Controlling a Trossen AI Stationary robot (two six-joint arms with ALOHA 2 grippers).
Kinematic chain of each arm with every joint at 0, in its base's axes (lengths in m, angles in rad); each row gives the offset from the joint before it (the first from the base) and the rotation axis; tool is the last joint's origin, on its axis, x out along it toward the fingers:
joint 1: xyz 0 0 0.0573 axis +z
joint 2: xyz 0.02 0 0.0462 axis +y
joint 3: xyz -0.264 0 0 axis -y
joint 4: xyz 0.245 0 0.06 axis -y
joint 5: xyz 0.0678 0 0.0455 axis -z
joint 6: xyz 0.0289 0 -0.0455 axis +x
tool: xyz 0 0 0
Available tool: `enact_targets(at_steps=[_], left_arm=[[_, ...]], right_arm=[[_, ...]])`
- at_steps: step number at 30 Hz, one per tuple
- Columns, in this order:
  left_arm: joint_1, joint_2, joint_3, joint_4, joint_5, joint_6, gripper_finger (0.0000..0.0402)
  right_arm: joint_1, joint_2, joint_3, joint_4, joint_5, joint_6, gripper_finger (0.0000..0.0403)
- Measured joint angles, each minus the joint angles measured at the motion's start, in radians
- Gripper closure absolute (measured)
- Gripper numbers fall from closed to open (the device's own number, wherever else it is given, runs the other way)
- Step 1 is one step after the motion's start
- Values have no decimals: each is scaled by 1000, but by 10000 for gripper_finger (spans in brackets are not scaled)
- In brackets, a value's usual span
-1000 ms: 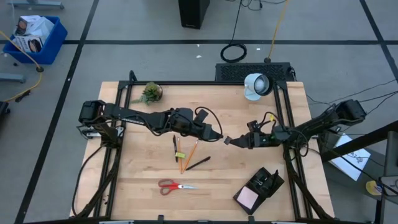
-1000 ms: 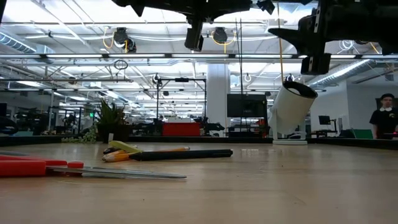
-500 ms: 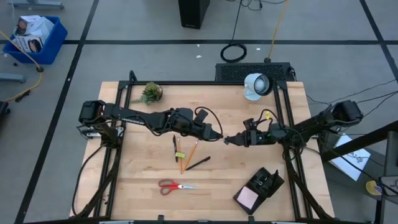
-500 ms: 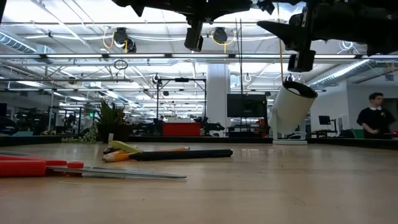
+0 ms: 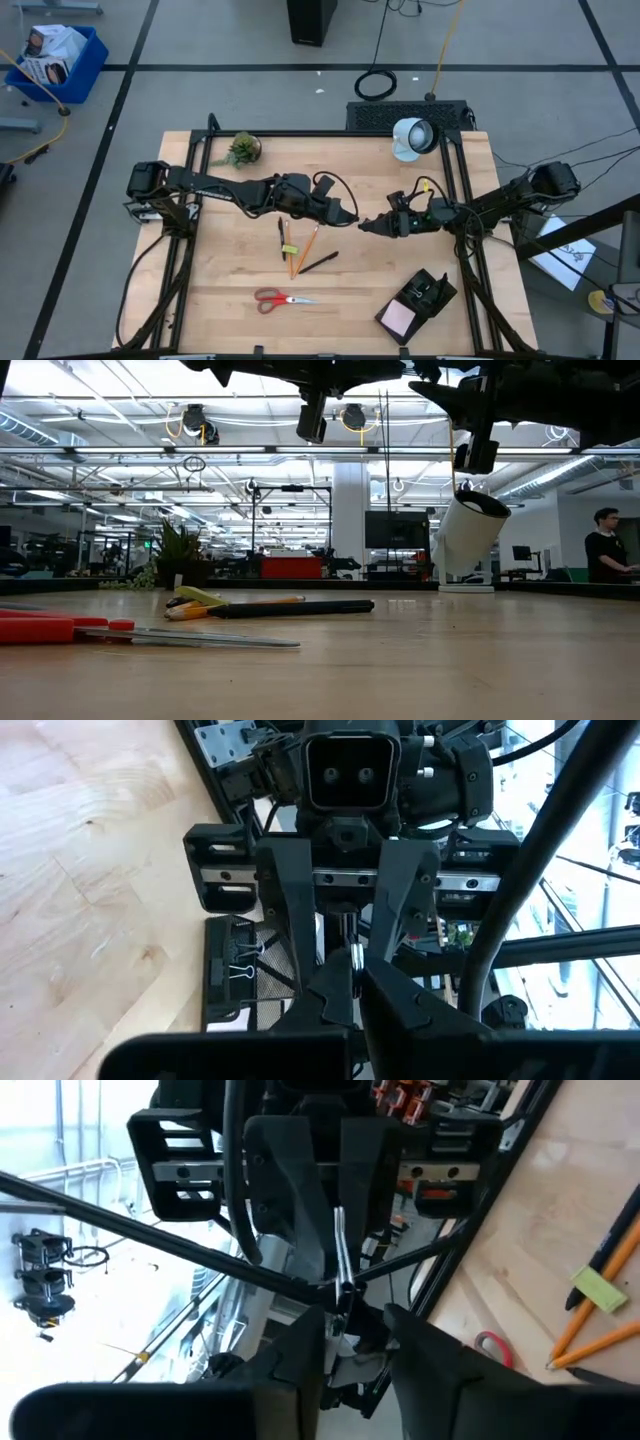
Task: Pick and place office supplies into organizer
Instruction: Put the black clip binder into the desk organizer
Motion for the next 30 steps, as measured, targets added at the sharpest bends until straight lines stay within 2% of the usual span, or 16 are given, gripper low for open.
enact_targets(at_steps=[8,16,21,25,30], left_arm=[[0,0,0,2,0,-13,381],[0,0,0,2,-2,-16,394],[0,0,0,2,-5,-19,353],[3,0,0,6,-8,-19,317],[30,0,0,-2,80,-8,281]], right_arm=[[0,0,0,12,2,-26,354],[0,0,-1,13,0,-54,331],[0,0,-1,13,-51,-61,353],[0,-1,-1,17,-92,-67,355],[-1,-1,-1,54,-228,-59,336]])
